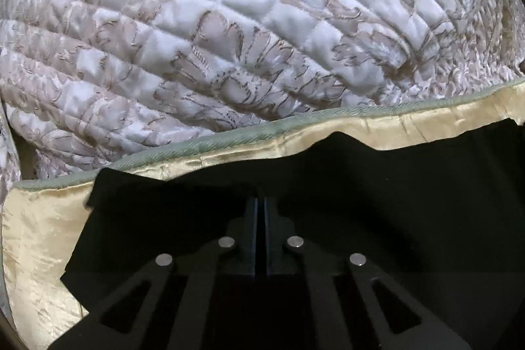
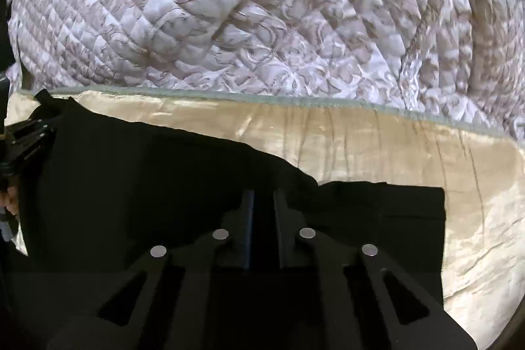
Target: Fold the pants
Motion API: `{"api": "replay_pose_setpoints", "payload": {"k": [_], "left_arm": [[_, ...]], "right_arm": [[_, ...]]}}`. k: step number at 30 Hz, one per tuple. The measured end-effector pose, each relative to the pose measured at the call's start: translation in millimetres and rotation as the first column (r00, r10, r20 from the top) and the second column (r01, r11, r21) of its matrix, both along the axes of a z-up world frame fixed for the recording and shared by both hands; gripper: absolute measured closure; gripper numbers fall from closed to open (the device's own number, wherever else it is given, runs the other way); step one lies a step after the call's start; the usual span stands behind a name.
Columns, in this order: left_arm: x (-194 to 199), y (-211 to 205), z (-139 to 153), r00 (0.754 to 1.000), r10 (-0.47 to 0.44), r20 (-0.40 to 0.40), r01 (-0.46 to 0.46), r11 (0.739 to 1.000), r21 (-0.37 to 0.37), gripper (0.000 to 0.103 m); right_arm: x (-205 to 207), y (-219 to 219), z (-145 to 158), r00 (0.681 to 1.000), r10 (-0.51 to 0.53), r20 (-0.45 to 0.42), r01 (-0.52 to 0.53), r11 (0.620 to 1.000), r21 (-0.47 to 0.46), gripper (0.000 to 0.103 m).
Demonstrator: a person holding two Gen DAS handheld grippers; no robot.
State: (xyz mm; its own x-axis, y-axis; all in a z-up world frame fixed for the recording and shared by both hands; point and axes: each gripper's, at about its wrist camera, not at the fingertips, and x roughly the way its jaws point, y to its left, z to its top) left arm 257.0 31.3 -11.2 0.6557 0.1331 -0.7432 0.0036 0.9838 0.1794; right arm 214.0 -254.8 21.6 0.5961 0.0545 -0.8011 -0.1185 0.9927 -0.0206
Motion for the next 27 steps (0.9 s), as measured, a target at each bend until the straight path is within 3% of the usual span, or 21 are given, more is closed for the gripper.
{"api": "replay_pose_setpoints", "payload": {"k": [10,17,22,27], "left_arm": [[-82,30,69,0.988,0.052,0.144,-0.032,0.990,-0.138,0.099],[-189,37,105,0.972,0.064,0.227,-0.010,0.972,-0.233,0.099],[-257,33,91,0.979,0.070,0.191,-0.012,0.957,-0.290,0.099],[-300,30,43,0.995,0.102,0.015,-0.093,0.949,-0.302,0.098]], "right_arm": [[-73,1,64,0.987,0.011,0.162,-0.029,0.993,0.111,0.096],[-173,11,91,0.971,0.014,0.239,-0.060,0.981,0.186,0.098],[-249,6,70,0.978,-0.048,0.202,-0.009,0.963,0.269,0.098],[-289,-9,12,0.990,-0.137,0.027,0.120,0.934,0.338,0.101]]}}
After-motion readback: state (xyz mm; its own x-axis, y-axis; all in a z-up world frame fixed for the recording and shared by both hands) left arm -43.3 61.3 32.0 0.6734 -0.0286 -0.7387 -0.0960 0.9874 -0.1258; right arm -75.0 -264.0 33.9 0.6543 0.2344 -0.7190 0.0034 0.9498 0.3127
